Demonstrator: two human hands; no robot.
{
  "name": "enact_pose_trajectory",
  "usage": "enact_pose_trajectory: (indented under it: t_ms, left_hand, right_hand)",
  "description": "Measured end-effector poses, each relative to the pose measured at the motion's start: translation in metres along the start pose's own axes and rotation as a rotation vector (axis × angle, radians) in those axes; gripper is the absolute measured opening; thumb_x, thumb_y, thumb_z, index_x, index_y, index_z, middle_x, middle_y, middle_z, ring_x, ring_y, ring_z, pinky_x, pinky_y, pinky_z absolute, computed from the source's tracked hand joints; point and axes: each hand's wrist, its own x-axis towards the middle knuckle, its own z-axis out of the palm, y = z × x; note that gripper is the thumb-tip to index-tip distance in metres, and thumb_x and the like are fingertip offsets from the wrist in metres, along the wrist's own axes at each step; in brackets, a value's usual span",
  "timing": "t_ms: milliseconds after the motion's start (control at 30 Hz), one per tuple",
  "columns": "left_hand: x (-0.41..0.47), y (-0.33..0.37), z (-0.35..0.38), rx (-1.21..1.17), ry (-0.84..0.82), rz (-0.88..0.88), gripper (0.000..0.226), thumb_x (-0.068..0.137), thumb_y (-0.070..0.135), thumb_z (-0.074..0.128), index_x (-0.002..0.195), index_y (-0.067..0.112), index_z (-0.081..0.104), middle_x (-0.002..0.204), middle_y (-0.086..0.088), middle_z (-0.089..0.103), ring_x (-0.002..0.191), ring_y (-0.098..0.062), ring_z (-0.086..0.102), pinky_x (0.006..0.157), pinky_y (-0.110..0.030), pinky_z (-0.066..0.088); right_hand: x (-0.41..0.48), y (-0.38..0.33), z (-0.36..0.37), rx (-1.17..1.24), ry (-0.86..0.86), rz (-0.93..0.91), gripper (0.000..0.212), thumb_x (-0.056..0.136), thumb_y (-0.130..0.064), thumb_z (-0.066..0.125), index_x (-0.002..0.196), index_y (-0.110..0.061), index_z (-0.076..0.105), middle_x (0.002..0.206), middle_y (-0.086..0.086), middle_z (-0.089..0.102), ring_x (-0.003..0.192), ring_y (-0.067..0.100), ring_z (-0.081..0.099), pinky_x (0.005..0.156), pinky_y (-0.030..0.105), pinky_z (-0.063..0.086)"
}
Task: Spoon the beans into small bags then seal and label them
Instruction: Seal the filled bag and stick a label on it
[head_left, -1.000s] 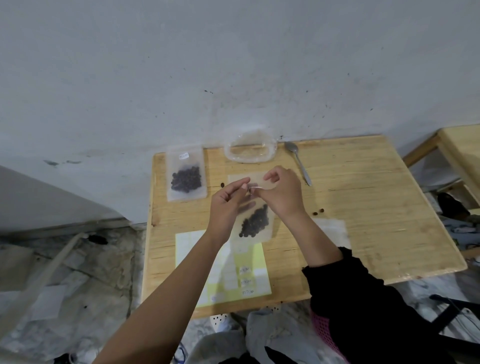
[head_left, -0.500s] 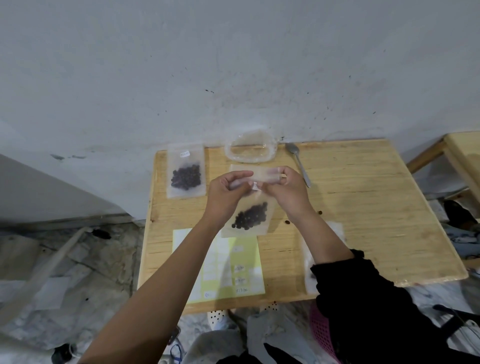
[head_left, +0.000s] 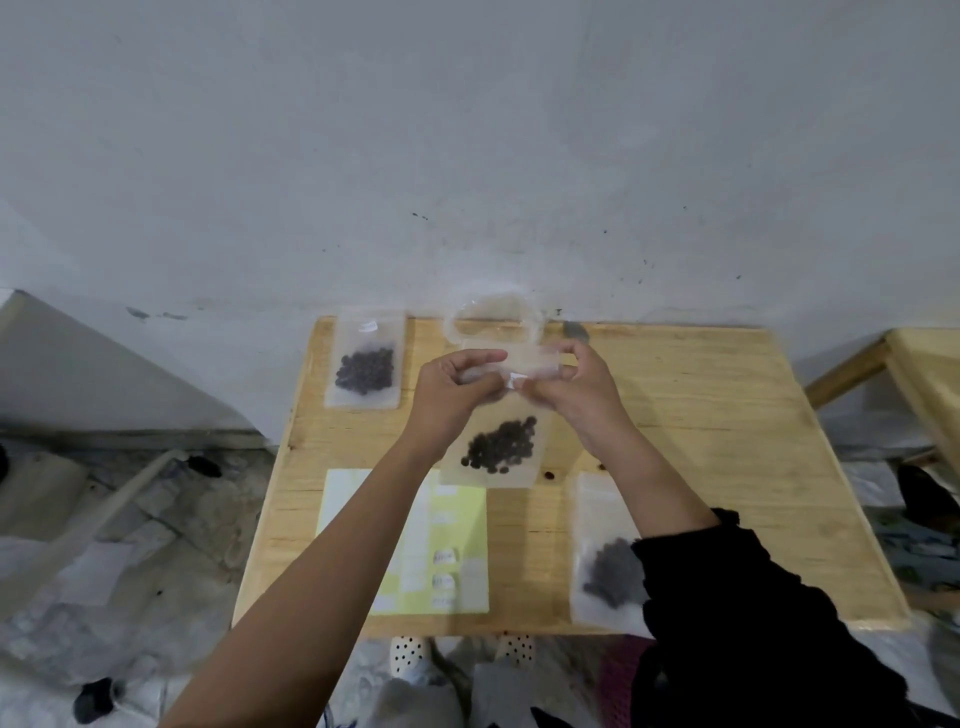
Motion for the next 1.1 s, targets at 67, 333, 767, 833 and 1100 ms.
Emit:
enact_pose_trajectory:
  t_ms: [67, 333, 767, 833, 1100]
  left_hand:
    - [-0.001, 0.0, 0.002, 0.03, 0.019, 0.013, 0.025, 0.081, -0.009, 0.063, 0.102, 0.002, 0.067, 0.079, -0.01, 0.069, 0.068, -0.01, 0.067, 0.067, -0.019, 0.055]
    - [-0.006, 0.009, -0.009, -0.1, 0.102, 0.028, 0.025, 0.081, -0.009, 0.063, 0.1, 0.007, 0.067, 0.081, -0.003, 0.072, 0.074, -0.011, 0.068, 0.071, -0.02, 0.056]
    - [0.018, 0.005, -0.094, 0.092, 0.263, 0.009, 0.063, 0.083, 0.005, 0.068, 0.136, 0.025, 0.04, 0.103, -0.001, 0.052, 0.097, -0.016, 0.056, 0.08, -0.032, 0.056]
    - [0.026, 0.0, -0.112, 0.151, 0.264, -0.022, 0.062, 0.083, 0.004, 0.068, 0.135, 0.022, 0.039, 0.108, -0.002, 0.053, 0.097, -0.019, 0.058, 0.081, -0.033, 0.056]
    - [0.083, -0.02, -0.166, 0.29, 0.198, -0.149, 0.056, 0.09, 0.01, 0.059, 0.141, 0.018, 0.038, 0.135, -0.001, 0.049, 0.11, -0.019, 0.057, 0.089, -0.027, 0.048]
  right_hand:
    - [0.001, -0.003, -0.001, -0.017, -0.011, -0.015, 0.052, 0.071, 0.002, 0.074, 0.109, -0.019, 0.046, 0.09, 0.008, 0.068, 0.086, 0.017, 0.066, 0.083, 0.039, 0.057]
    - [-0.002, -0.003, -0.001, 0.087, -0.111, -0.158, 0.057, 0.073, 0.007, 0.072, 0.103, -0.021, 0.034, 0.104, 0.007, 0.057, 0.088, 0.014, 0.063, 0.079, 0.025, 0.054]
    - [0.041, -0.012, 0.091, 0.016, -0.115, -0.137, 0.043, 0.075, -0.002, 0.075, 0.111, -0.013, 0.053, 0.103, 0.0, 0.062, 0.086, 0.009, 0.06, 0.063, 0.009, 0.047]
    - [0.053, -0.01, 0.11, -0.034, -0.071, -0.141, 0.041, 0.074, -0.004, 0.075, 0.108, -0.016, 0.054, 0.103, -0.002, 0.059, 0.086, 0.007, 0.058, 0.064, 0.009, 0.045]
    - [0.099, 0.008, 0.167, -0.32, 0.033, -0.108, 0.036, 0.083, -0.013, 0.068, 0.117, -0.016, 0.057, 0.118, 0.0, 0.057, 0.11, 0.019, 0.054, 0.087, 0.024, 0.042]
